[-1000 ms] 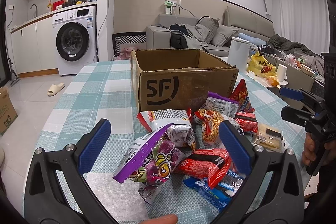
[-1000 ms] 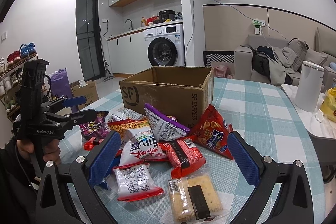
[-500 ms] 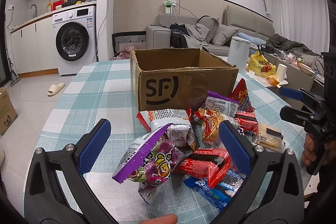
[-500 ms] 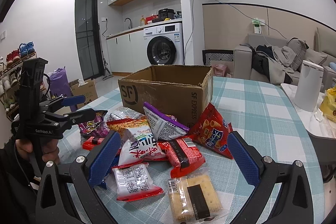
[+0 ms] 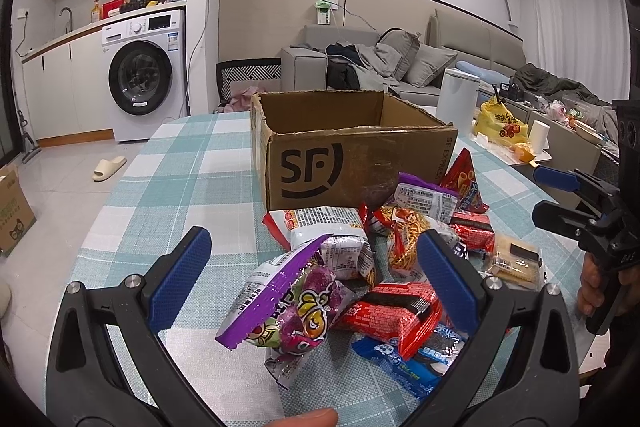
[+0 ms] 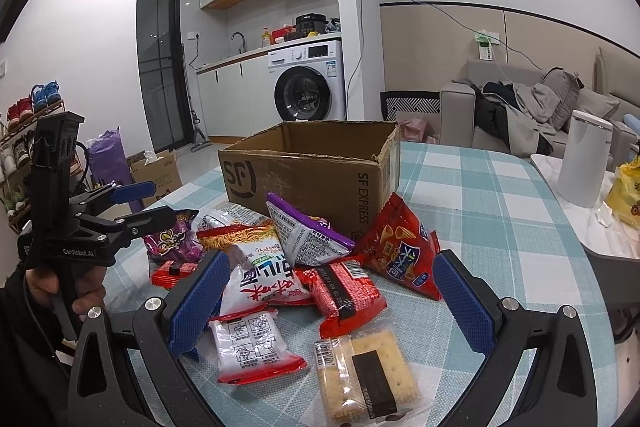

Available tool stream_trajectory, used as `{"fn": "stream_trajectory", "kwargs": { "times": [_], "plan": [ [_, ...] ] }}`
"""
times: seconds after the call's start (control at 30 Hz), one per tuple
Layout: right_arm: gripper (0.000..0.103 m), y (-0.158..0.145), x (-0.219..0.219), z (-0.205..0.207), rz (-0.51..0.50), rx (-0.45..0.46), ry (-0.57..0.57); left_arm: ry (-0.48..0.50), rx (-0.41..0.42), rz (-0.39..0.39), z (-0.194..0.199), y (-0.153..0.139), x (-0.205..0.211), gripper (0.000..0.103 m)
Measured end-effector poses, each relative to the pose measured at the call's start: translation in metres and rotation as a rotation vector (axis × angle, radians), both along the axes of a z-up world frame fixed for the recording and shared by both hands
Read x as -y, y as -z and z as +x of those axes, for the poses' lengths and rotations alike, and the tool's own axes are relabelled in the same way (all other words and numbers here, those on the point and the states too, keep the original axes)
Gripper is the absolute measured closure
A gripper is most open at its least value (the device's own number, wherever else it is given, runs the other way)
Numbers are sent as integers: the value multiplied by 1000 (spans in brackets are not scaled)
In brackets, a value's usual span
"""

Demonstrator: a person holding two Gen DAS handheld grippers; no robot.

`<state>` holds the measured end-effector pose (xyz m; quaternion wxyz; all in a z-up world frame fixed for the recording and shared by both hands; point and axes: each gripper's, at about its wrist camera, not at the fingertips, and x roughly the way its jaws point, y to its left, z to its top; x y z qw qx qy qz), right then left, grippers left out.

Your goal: Organize snacks

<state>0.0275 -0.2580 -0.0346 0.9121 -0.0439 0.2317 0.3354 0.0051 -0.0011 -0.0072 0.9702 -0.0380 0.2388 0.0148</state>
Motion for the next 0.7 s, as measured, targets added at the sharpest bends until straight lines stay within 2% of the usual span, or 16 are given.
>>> {"fn": "stream_trajectory", "kwargs": {
  "times": [0.37, 0.7],
  "plan": [
    [0, 4, -5, 7, -40, -48, 35, -17, -40, -16, 6, 4, -8, 1],
    [0, 11, -6, 13, -103, -94, 61, -13, -90, 17, 11, 5, -2, 1]
  ]
}}
